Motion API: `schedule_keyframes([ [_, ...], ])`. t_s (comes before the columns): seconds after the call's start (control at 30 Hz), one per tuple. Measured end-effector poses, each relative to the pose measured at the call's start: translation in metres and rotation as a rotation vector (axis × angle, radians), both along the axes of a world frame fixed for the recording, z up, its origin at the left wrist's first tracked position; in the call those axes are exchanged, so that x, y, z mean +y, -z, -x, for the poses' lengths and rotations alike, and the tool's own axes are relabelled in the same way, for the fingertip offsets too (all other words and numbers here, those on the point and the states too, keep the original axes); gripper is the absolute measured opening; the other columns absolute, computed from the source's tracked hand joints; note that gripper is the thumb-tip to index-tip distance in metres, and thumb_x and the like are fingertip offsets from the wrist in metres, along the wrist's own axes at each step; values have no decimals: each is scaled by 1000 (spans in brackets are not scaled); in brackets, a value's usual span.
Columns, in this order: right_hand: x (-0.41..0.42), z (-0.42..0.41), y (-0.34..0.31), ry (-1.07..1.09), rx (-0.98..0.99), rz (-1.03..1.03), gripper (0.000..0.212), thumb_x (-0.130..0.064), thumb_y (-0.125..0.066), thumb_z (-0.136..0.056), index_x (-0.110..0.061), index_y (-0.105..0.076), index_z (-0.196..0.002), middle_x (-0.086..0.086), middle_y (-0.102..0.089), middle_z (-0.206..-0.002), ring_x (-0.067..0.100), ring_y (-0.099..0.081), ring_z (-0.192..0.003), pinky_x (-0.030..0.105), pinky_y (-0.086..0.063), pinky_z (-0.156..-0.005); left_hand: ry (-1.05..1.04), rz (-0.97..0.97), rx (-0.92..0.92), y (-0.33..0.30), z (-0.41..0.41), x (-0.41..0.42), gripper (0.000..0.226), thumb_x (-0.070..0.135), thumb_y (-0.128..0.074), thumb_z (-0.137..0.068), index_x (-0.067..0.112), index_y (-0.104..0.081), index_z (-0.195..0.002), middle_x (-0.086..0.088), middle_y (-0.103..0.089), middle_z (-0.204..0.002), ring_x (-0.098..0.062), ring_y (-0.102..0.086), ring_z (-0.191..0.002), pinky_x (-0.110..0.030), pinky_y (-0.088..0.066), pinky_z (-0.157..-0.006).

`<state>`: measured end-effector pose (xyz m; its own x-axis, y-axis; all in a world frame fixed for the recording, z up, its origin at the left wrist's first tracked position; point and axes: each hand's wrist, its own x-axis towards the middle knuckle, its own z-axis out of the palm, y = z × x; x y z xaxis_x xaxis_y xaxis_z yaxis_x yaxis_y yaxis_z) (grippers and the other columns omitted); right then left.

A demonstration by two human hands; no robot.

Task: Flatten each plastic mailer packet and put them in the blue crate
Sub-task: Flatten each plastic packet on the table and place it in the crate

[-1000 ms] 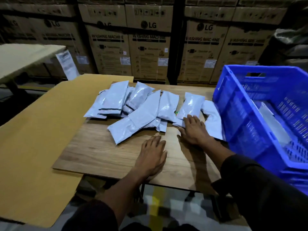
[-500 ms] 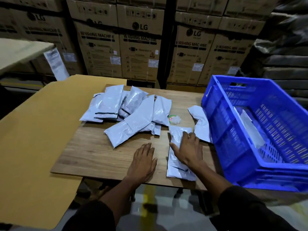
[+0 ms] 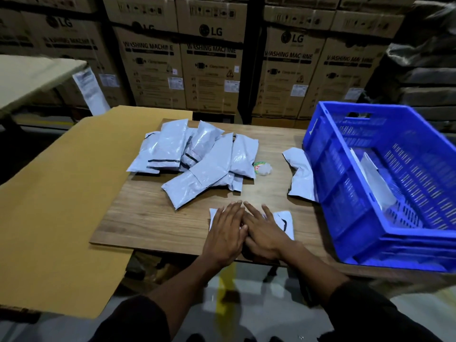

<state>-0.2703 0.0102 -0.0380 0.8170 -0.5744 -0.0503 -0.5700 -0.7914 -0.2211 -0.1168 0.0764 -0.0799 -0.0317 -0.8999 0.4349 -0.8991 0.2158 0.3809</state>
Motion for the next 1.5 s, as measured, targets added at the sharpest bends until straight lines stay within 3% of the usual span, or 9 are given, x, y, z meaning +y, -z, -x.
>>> schedule_keyframes([
  [0.07,5,7,10,113,4,14,76,-45,-6,-89,-17,-8,-159,-3,-3,-167,11,9,-152,50,6,-122,-39,-48,49,1,7,-1,60,41,-19,-109,1,-46,-146,-13,-46,-153,-25,-40,-144,-46,-26,-119],
  [0.13,11,17,21,189,19,72,75,-47,-2,-91,-16,-11,-159,-1,-2,-167,13,5,-153,44,9,-121,-47,-112,-28,5,9,0,62,41,-15,-110,1,-44,-147,-15,-47,-152,-26,-41,-143,-45,-25,-117],
  [0.23,14,24,29,215,41,139,68,-48,-8,-98,-19,-15,-159,-3,-3,-166,15,3,-153,46,8,-119,-68,-173,-184,13,7,3,61,37,-12,-109,6,-49,-145,-10,-48,-153,-25,-39,-144,-47,-24,-117],
  [0.33,11,24,32,243,67,152,65,-49,-12,-100,-20,-17,-158,-5,-6,-166,16,1,-153,49,6,-118,-97,-187,-246,15,5,4,58,37,-23,-104,9,-46,-149,-7,-44,-156,-26,-37,-146,-53,-27,-117],
  [0.43,14,24,34,261,64,181,64,-47,-18,-100,-19,-24,-158,-3,-17,-165,17,-8,-153,50,-1,-119,-87,-187,-284,17,3,4,59,37,-24,-104,8,-42,-152,-8,-40,-158,-26,-33,-148,-53,-20,-117],
  [0.6,15,24,41,271,45,169,64,-47,-20,-100,-19,-22,-158,-5,-15,-166,16,-7,-153,51,-4,-120,-91,-218,-274,27,2,5,63,40,-8,-106,9,-29,-158,-7,-26,-165,-24,-17,-154,-55,-20,-120],
  [1.03,14,24,44,257,25,126,65,-50,-13,-100,-24,-13,-159,-9,-4,-166,12,1,-153,47,3,-121,-83,-129,-226,31,4,6,54,36,-31,-107,10,-37,-154,-6,-31,-163,-26,-27,-151,-55,-31,-115],
  [1.5,14,24,44,258,18,132,62,-48,-23,-101,-20,-27,-156,-5,-23,-164,15,-16,-152,48,-6,-119,-74,-73,-218,35,2,8,54,35,-39,-105,10,-41,-153,-6,-35,-161,-30,-30,-150,-54,-33,-113],
])
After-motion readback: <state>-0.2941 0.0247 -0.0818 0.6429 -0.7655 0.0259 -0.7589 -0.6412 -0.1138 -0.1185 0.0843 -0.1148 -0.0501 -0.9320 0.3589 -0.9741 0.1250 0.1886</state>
